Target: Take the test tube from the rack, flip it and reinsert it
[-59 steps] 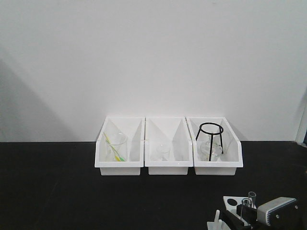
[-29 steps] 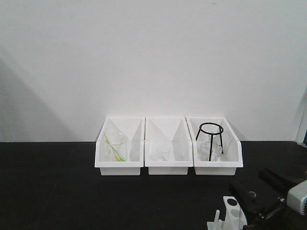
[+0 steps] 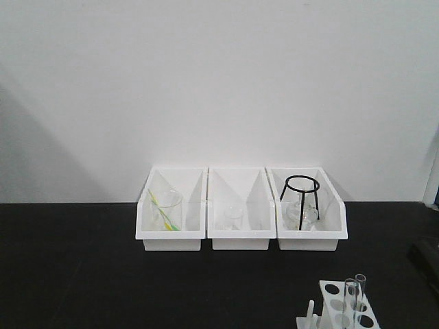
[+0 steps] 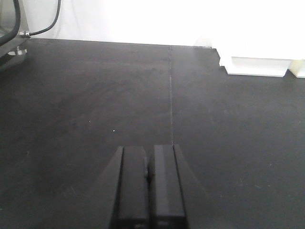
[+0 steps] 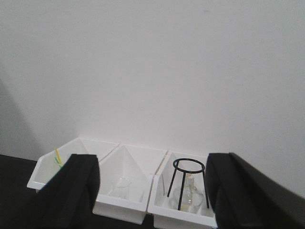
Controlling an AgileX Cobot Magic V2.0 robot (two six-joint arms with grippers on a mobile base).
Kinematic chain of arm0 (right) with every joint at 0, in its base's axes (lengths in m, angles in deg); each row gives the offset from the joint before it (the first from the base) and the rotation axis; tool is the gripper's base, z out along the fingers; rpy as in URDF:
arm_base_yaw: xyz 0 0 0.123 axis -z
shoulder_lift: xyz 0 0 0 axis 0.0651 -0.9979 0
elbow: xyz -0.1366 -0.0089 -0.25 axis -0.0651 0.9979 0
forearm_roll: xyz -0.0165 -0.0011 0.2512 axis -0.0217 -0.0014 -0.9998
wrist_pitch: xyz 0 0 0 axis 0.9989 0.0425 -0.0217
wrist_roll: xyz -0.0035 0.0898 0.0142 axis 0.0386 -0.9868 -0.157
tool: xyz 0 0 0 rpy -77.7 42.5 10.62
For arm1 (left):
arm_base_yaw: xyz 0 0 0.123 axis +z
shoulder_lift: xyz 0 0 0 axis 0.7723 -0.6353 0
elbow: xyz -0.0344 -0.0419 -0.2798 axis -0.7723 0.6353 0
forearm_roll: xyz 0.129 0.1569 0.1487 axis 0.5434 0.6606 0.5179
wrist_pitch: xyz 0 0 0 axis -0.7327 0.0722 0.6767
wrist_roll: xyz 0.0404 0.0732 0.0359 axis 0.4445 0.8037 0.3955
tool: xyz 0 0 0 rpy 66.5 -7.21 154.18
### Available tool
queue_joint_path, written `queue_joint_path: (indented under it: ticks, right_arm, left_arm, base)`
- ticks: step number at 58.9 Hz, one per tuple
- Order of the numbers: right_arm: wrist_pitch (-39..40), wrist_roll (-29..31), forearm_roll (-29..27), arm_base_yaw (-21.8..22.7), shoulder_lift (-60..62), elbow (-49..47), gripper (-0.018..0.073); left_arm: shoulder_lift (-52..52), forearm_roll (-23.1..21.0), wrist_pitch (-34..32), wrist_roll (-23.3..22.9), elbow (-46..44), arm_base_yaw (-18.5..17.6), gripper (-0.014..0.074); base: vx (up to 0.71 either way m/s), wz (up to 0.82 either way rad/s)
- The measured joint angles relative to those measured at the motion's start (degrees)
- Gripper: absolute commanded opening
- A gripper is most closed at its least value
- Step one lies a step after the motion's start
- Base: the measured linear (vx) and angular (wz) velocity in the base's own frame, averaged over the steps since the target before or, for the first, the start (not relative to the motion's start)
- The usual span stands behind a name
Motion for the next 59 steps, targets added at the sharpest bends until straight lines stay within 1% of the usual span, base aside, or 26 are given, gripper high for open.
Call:
queue_joint_path:
  ticks: [4,9,47,53,56,59]
  right_arm:
    - [-2.4,0.0,0.0,0.0,2.1,0.0,0.0509]
    - [-3.5,-0.2,-0.2,0.0,3.6,0.0,0.0508]
    - [-3.9,-0.2,-0.9,0.0,4.1,0.1,0.0505]
    - [-4.0,1.4,-3.4,0.0,4.3,0.1,0.0483]
    - [-4.1,2.9,-6.0,0.0,5.2,0.5,0.0456]
    - [-4.1,6.1,-9.4,0.0,6.9,1.3,0.0424]
  left_arm:
    - [0.0,0.0,0.0,0.0,0.0,0.0,-0.0006]
    - [0.0,0.0,0.0,0.0,0.0,0.0,-0.0006]
    - [0.0,0.0,0.0,0.0,0.0,0.0,-0.0006]
    - [0.0,0.0,0.0,0.0,0.0,0.0,-0.0006]
    - [0.0,0.0,0.0,0.0,0.0,0.0,-0.0006]
    - [0.0,0.0,0.0,0.0,0.0,0.0,-0.0006]
  base:
    - [0.00,0.00]
    - [0.00,0.00]
    - [0.00,0.00]
    - [0.00,0.00]
    - [0.00,0.00]
    - [0.00,0.00]
